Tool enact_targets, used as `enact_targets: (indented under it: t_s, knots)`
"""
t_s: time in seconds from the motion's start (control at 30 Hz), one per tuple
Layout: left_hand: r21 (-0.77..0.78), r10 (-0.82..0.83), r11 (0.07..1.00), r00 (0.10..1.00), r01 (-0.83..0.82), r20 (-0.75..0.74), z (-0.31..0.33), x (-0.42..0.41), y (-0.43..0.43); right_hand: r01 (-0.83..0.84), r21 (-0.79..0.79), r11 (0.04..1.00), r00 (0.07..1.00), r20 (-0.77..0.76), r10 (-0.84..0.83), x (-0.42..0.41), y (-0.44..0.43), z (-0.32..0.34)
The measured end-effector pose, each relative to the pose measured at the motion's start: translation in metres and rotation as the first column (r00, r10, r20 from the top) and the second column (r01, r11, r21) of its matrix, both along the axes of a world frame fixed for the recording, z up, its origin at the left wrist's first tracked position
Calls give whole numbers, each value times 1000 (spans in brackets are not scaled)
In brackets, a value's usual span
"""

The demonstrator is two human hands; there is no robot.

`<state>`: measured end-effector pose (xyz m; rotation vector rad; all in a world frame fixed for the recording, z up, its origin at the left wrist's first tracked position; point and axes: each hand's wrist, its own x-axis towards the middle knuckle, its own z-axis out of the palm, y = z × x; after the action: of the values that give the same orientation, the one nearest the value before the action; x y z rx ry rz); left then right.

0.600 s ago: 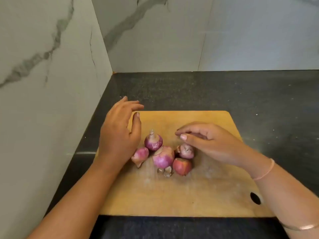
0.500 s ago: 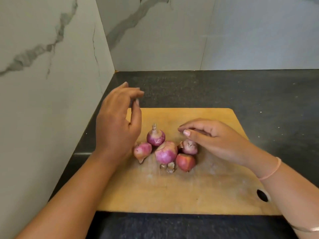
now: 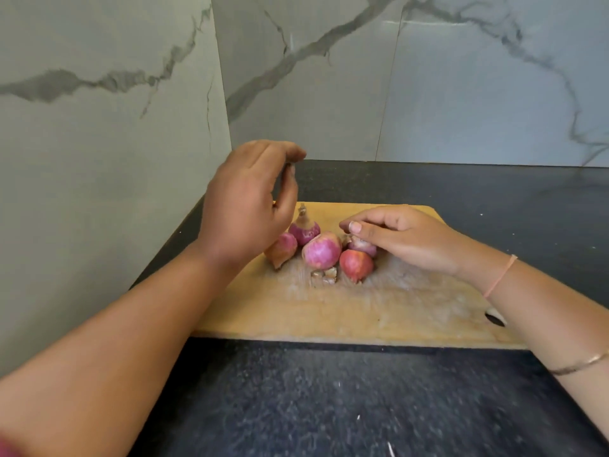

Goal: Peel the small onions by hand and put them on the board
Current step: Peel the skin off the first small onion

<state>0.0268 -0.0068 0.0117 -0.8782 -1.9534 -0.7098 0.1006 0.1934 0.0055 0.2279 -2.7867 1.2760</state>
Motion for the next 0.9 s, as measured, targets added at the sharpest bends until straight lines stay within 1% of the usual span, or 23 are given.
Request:
enact_targets:
  t_s: [0.07, 0.2, 0.37, 0.5, 0.63, 0.7, 0.8, 0.9]
  knots:
    - [-12, 0, 1000, 1000, 0, 4, 0, 4, 0, -4, 34, 999, 1000, 17, 3, 3, 1, 2]
    - [-28, -17, 999, 999, 18, 42, 2, 13, 5, -29, -8, 1000, 999, 41, 30, 5, 9, 5]
    - [-89, -61, 993, 984, 77, 165, 4, 26, 15, -75, 10, 997, 997, 37, 74, 7, 13, 4]
    - [-113, -85, 987, 965, 116, 248, 6, 27, 20, -47, 21, 999, 999, 6, 46, 5, 13, 2]
    - [-118, -117, 980, 946, 159, 302, 8, 28, 20, 6, -116, 993, 1000, -24, -9, 2, 17, 1]
    - [-113, -141, 976, 936, 186, 324, 8, 26, 20, 40, -212, 977, 999, -13, -43, 2, 19, 0]
    - [-108, -184, 965, 910, 239, 370, 12, 23, 22, 48, -410, 911, 999, 20, -44, 3, 20, 1]
    - [-91, -233, 951, 881, 295, 412, 16, 24, 27, 25, -568, 822, 1000, 19, -17, 6, 16, 4]
